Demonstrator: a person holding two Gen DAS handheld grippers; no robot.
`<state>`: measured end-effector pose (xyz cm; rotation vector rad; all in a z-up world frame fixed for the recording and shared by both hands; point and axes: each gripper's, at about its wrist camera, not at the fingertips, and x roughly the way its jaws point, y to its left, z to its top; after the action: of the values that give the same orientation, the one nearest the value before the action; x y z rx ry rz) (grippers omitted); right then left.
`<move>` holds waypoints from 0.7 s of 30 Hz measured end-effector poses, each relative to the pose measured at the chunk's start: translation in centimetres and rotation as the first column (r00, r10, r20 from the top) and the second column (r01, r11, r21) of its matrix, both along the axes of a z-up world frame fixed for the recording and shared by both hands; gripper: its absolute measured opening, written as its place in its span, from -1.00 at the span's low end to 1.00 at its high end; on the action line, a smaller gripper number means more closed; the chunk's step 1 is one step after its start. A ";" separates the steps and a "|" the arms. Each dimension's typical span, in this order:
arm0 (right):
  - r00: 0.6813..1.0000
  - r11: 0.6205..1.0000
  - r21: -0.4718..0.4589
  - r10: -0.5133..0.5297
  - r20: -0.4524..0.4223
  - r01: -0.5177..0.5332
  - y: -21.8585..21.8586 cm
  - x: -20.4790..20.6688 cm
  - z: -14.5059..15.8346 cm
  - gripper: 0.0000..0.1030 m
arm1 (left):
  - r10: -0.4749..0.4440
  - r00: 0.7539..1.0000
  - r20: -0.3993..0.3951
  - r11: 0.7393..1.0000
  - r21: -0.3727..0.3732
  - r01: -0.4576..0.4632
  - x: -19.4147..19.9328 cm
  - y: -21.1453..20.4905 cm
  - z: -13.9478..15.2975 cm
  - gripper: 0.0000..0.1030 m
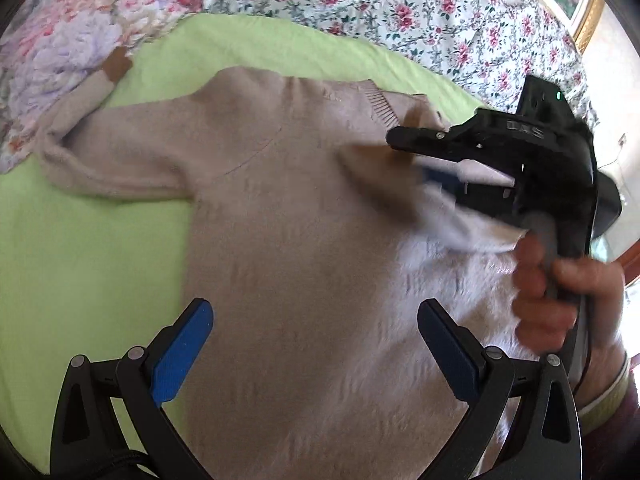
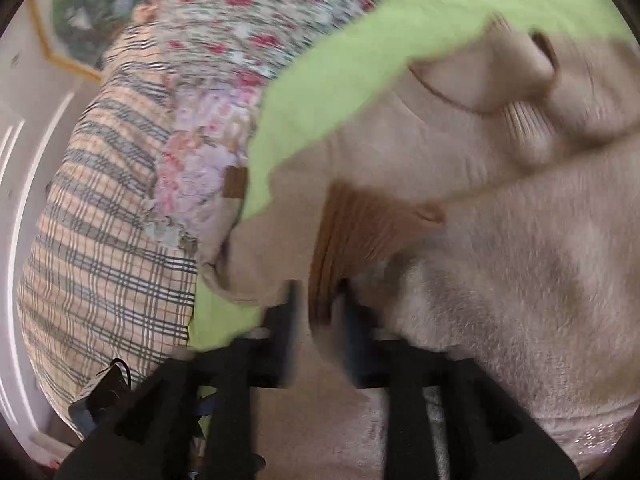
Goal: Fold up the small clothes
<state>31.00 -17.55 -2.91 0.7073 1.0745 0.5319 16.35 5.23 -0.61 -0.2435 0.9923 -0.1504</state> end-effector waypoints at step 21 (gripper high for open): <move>0.878 0.854 -0.219 -0.435 0.198 0.473 -21.5 -12.7 5.7 0.37 | -0.054 0.999 -0.002 0.993 -0.102 0.053 10.1 -1.3 -3.2 -0.38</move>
<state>18.29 -39.05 2.75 0.6512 0.7855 0.0250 26.48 3.90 -3.81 -0.3104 0.9979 -0.2497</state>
